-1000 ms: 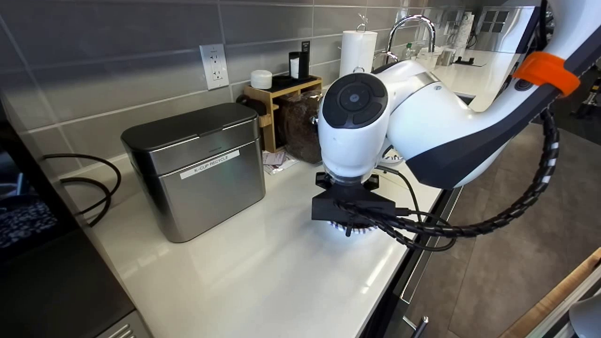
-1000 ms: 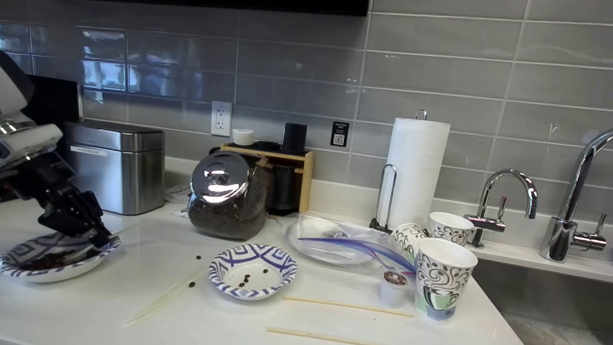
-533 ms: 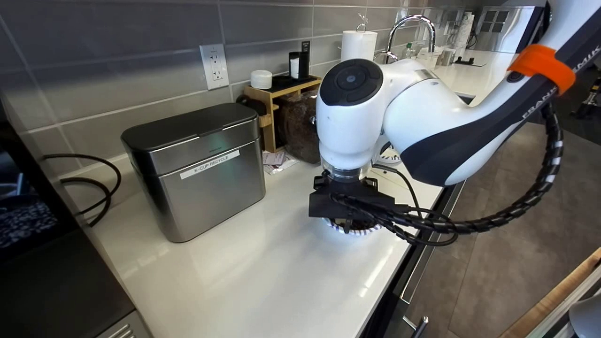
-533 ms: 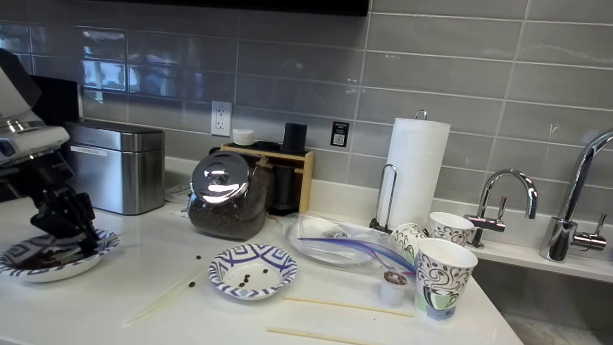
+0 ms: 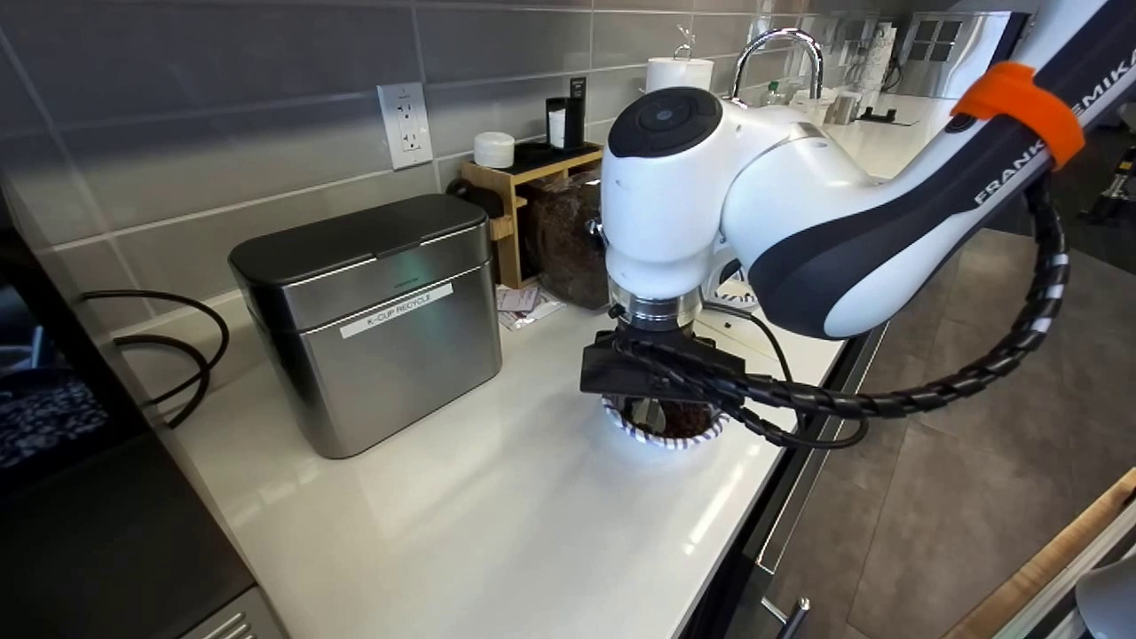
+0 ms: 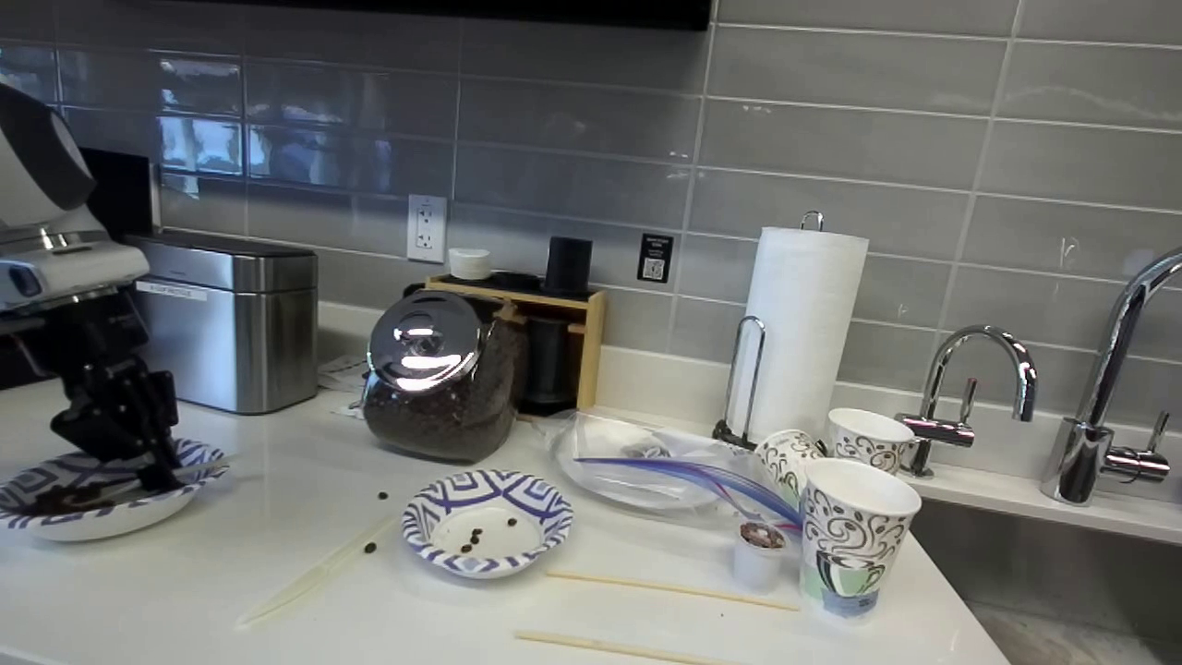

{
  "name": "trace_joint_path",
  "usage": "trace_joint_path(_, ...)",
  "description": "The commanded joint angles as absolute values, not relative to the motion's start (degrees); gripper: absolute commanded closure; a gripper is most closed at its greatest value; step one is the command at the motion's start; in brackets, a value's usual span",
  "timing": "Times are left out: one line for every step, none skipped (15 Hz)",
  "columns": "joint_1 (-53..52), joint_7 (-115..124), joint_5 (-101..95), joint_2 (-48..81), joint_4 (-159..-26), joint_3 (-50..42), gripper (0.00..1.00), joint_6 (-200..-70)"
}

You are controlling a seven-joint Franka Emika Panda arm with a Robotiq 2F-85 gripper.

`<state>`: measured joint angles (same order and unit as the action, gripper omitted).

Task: Transfer a spoonful of contents from the left bowl into the right bowl

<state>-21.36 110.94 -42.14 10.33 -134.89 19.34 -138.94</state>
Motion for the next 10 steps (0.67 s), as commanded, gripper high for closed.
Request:
trace_joint_path(-21.1,108.2,-37.6,8.7,-137.6,18.3,0.97,-142.1)
trace_joint_path(-21.1,107.8,-36.9,8.3,-138.0,18.0,0.97,-142.3)
trace_joint_path(-21.0,107.5,-36.3,7.9,-138.3,17.7,0.97,-142.5)
trace_joint_path(-20.9,107.1,-35.7,7.3,-138.7,17.5,0.97,-142.5)
trace_joint_path(-20.9,106.9,-35.2,6.8,-139.0,17.2,0.97,-142.4)
trace_joint_path(-20.8,106.5,-34.6,6.3,-139.4,17.0,0.97,-142.4)
trace_joint_path(-20.6,106.0,-33.8,5.7,-139.9,16.8,0.97,-142.2)
trace_joint_path(-20.3,105.3,-32.6,5.2,-140.3,16.7,0.97,-142.3)
trace_joint_path(-20.0,104.4,-31.2,4.6,-140.7,16.5,0.97,-142.4)
trace_joint_path(-19.8,103.7,-30.0,4.2,-141.1,16.4,0.97,-142.4)
